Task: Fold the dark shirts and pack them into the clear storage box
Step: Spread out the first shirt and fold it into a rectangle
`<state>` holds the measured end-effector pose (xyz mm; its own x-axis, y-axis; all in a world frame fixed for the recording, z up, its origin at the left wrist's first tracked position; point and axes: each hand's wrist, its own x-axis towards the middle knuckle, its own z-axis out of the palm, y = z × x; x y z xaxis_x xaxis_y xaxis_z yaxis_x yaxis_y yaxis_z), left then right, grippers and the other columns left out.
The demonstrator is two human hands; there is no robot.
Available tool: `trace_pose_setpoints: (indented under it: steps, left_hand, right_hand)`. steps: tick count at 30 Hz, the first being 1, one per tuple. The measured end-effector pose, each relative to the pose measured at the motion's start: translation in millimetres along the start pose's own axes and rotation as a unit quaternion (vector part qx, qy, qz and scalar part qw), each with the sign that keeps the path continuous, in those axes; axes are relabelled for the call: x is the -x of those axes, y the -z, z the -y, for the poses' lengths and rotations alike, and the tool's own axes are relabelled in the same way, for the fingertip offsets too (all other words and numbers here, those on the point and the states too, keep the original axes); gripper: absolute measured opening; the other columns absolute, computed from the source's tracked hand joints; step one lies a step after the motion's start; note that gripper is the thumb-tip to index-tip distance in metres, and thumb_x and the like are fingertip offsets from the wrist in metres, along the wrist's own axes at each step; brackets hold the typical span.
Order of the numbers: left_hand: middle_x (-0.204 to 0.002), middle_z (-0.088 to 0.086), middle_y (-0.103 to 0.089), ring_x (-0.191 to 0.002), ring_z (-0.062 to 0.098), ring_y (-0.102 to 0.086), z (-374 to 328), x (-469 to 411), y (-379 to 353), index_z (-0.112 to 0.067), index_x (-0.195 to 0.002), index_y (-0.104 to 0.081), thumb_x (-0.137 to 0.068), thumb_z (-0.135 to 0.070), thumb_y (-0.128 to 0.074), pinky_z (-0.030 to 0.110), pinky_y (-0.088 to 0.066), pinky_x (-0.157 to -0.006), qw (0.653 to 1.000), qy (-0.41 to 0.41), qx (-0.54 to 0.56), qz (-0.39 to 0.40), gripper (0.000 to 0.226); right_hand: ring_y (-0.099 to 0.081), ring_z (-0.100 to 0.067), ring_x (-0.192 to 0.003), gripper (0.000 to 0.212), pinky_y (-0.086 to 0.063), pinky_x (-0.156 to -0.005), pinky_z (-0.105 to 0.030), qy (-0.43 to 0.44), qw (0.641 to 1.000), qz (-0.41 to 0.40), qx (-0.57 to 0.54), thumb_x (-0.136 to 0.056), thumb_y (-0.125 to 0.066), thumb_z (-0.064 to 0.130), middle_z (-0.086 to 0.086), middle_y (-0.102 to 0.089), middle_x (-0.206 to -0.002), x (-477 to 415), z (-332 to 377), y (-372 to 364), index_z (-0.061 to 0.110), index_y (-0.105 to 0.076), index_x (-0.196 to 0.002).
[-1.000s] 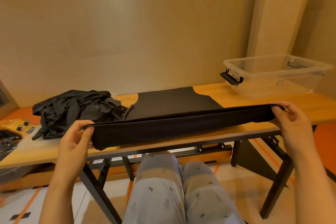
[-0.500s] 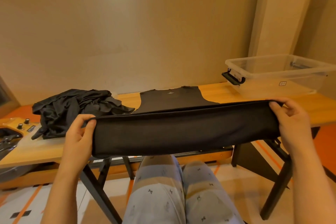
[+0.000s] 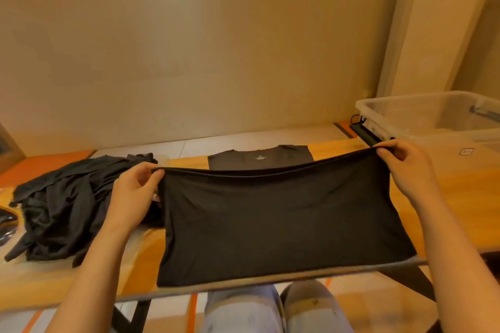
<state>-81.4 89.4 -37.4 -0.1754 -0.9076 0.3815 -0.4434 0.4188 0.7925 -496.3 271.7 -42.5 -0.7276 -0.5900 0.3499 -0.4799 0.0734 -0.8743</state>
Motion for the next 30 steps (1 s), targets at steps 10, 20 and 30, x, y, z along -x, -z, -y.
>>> trace_pose_setpoints:
  steps: [10,20,30]
  left_hand:
    - [-0.080,0.013,-0.066,-0.054,0.022,-0.057,19,-174,-67,-0.006,-0.098,-0.064,-0.096,-0.016,-0.056,0.019,-0.040,-0.042,0.996,0.011,-0.089,-0.024,0.013]
    - [-0.106,0.017,-0.063,-0.091,0.030,-0.057,107,-217,-140,-0.008,-0.109,-0.058,-0.097,-0.024,-0.052,0.038,-0.047,-0.075,0.960,0.120,-0.250,0.046,0.020]
    - [-0.154,0.006,-0.031,-0.144,0.022,-0.023,40,-124,-141,-0.016,-0.151,-0.026,-0.097,-0.041,-0.050,0.036,-0.024,-0.116,0.948,-0.031,-0.237,0.210,0.065]
  right_hand:
    - [-0.058,-0.027,-0.105,0.021,-0.041,-0.081,-0.032,0.006,0.986,-0.036,0.161,-0.095,-0.055,0.019,-0.008,-0.065,-0.111,-157,-6,-104,0.010,-0.067,-0.111]
    - [-0.059,-0.028,-0.099,0.020,-0.049,-0.073,-0.036,-0.023,0.932,0.022,0.361,-0.098,-0.049,0.020,-0.010,-0.064,-0.107,-191,-68,-192,0.013,-0.061,-0.113]
    - [-0.034,-0.018,-0.137,0.047,-0.029,-0.111,-0.035,0.127,0.921,0.165,0.330,-0.097,-0.052,0.033,-0.001,-0.042,-0.146,-104,-21,-169,0.020,-0.042,-0.140]
